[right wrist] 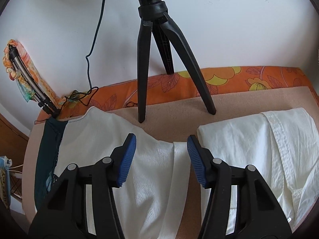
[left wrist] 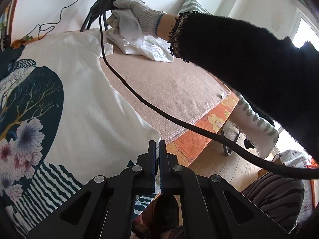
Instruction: Fold small clothes
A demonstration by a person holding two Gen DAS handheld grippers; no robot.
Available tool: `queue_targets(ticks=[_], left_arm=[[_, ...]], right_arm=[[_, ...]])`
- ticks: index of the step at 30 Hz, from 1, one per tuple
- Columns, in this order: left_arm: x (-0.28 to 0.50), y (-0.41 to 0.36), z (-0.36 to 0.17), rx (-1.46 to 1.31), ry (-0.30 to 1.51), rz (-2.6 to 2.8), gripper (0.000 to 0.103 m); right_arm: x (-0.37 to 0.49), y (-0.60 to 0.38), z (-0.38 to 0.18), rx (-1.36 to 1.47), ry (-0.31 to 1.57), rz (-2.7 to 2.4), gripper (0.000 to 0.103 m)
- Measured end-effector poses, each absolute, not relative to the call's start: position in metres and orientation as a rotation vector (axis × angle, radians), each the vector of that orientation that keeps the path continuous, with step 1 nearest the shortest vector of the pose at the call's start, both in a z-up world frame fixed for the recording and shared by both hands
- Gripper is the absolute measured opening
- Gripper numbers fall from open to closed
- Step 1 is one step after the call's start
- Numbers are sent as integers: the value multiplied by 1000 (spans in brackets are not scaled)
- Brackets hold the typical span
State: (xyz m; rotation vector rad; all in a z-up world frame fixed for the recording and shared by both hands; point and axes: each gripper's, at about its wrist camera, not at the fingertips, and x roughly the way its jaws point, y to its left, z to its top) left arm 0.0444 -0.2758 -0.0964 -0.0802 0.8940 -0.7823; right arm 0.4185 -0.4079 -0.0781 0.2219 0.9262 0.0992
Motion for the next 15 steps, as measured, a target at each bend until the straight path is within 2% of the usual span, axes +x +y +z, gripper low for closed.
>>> queue_targets(ticks=[12, 14, 15], left_arm=[[50, -273, -99, -148, 916, -804, 1], [49, -272, -98, -153, 913, -806, 1], [50, -272, -97, -155, 911, -805, 1]], right_arm=[[458, -408, -122, 158, 1048, 38, 56], [459, -408, -124, 149, 1056, 28, 39], [459, -408, -124, 148, 1057, 27, 16]])
